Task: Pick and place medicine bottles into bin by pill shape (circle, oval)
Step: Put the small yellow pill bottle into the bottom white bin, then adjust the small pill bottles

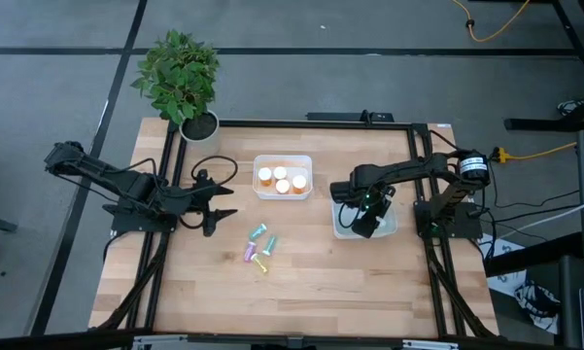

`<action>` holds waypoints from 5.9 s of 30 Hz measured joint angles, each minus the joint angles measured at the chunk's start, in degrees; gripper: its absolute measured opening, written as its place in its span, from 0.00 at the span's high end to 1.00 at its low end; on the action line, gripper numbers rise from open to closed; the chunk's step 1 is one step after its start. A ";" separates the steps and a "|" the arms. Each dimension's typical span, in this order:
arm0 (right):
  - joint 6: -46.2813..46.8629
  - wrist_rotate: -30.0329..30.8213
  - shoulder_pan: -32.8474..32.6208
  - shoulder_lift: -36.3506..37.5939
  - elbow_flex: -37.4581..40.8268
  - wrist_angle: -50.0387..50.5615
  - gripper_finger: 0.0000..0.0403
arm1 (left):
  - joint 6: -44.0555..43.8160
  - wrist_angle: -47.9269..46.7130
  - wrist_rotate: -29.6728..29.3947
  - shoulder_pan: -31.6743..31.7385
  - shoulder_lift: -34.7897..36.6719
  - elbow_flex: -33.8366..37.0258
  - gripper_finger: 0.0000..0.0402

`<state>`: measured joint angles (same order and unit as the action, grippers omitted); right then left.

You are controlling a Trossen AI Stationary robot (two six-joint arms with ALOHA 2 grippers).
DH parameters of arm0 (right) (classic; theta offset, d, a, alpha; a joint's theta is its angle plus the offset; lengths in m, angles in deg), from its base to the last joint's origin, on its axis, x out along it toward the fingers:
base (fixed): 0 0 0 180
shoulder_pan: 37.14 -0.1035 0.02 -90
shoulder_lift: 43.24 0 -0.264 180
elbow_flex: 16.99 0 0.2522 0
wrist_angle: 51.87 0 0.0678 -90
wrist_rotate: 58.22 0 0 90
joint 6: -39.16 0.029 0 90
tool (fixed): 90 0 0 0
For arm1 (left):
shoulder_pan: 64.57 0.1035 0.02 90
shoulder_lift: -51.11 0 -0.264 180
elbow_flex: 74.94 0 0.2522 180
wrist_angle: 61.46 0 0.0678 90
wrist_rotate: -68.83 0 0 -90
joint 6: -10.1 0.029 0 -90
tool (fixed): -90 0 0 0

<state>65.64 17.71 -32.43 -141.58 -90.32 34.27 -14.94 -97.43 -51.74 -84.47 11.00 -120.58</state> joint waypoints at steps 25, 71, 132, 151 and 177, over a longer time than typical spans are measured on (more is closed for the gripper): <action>-4.44 6.77 -0.62 0.04 -3.70 -8.07 0.53 | 0.02 0.00 -0.01 0.00 0.00 0.00 0.30; 1.51 26.05 -28.13 0.61 -1.01 -33.48 0.53 | 0.00 0.00 -0.02 0.00 0.00 0.00 0.30; 6.35 25.16 -40.90 0.55 -17.03 -28.30 0.53 | -3.59 6.71 19.82 -2.10 -45.90 -6.97 0.31; 6.27 25.03 -40.92 0.57 -17.03 -28.34 0.53 | 9.20 14.23 20.20 4.68 -65.91 -27.71 0.31; 6.46 25.03 -40.96 0.63 -16.98 -28.39 0.53 | -13.34 -1.08 22.91 -5.97 -66.03 -31.50 0.32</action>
<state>72.10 42.74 -73.39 -140.95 -107.30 5.88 -28.28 -98.51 -28.83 -90.43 -55.03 -152.08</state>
